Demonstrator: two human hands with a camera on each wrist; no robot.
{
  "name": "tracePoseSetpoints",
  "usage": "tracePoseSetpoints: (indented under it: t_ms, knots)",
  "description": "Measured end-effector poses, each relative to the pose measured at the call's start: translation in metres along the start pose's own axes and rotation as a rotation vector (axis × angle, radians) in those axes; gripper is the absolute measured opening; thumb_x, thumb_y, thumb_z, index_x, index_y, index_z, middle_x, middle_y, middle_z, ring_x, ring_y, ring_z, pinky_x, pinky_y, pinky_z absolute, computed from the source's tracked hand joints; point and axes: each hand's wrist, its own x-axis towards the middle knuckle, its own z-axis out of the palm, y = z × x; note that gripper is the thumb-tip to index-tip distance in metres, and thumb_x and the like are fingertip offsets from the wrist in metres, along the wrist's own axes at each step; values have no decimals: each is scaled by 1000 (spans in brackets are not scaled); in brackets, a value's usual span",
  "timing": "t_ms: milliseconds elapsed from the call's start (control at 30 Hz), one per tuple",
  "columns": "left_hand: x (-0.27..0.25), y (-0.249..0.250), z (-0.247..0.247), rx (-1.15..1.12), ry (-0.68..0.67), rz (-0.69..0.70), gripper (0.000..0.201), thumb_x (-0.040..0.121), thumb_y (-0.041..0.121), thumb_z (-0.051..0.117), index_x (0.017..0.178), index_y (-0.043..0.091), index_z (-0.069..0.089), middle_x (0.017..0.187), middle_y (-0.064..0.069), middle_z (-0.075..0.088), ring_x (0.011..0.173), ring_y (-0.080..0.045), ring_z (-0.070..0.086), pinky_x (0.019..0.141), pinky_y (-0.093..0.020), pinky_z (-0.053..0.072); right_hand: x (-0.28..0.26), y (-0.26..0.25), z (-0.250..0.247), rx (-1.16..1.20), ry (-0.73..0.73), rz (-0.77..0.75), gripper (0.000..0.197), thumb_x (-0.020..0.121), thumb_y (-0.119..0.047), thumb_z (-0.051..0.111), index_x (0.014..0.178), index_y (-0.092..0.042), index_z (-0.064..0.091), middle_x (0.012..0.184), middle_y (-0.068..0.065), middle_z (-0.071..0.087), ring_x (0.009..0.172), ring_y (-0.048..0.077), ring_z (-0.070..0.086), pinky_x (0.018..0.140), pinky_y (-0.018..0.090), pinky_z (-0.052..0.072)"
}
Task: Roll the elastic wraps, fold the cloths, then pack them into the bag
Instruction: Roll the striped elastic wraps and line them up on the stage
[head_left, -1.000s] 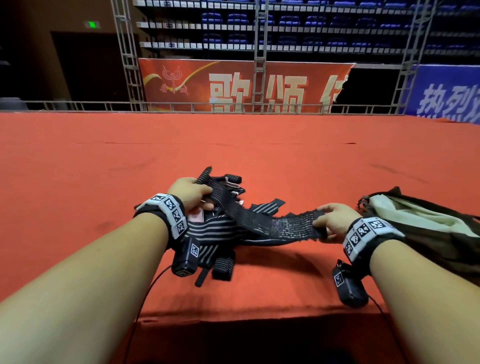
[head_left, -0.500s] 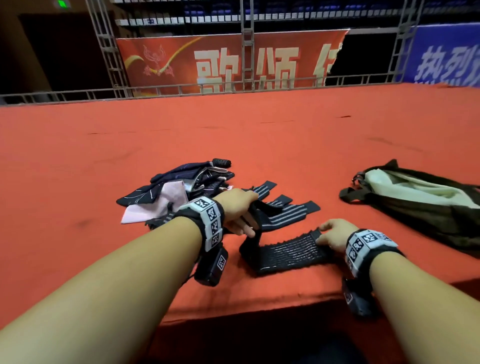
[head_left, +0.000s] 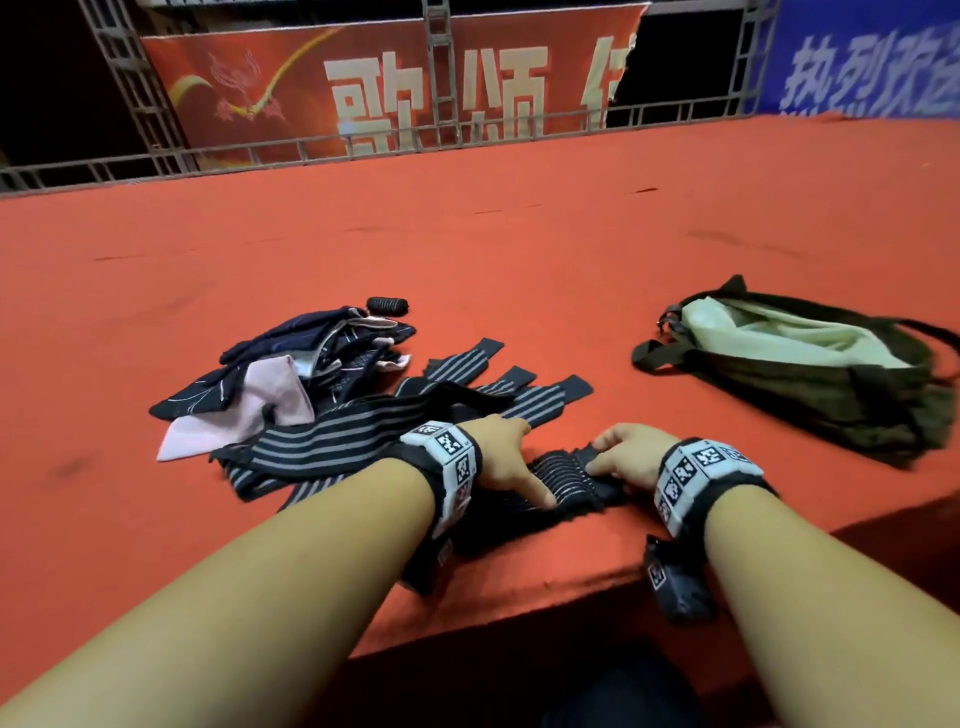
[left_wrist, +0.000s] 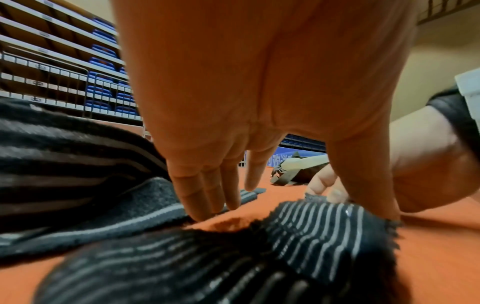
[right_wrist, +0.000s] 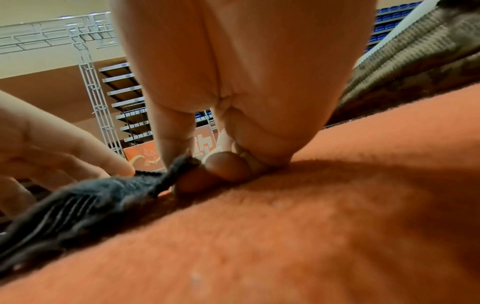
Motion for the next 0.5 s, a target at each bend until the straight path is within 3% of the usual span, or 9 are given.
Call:
tracePoseSetpoints:
  t_ms: [100,233,500]
  knots:
    - [9,6,13,42,6,16,113,62,68,84,151,16,37,150,-8,48,136,-28,48,111,-41,43,1,1,-3,0,-39,-11,22,80,-12,78,95,-18,63,78,4,65,66,20,59,57,30,49]
    - [16,12,23,66,53,59,100,63,64,85,141,15,47,138,-9,54,127,-29,52,106,-41,46,4,4,-3,49,-51,-7,25,80,-11,77,101,-15,64,78,6,67,62,21,58,57,31,48]
    - [21,16,35,37,87,94,92,60,63,86,135,21,53,123,-3,52,120,-25,52,103,-38,46,4,4,-2,65,-65,-11,20,81,-9,76,94,-17,64,74,6,66,59,19,56,56,31,47]
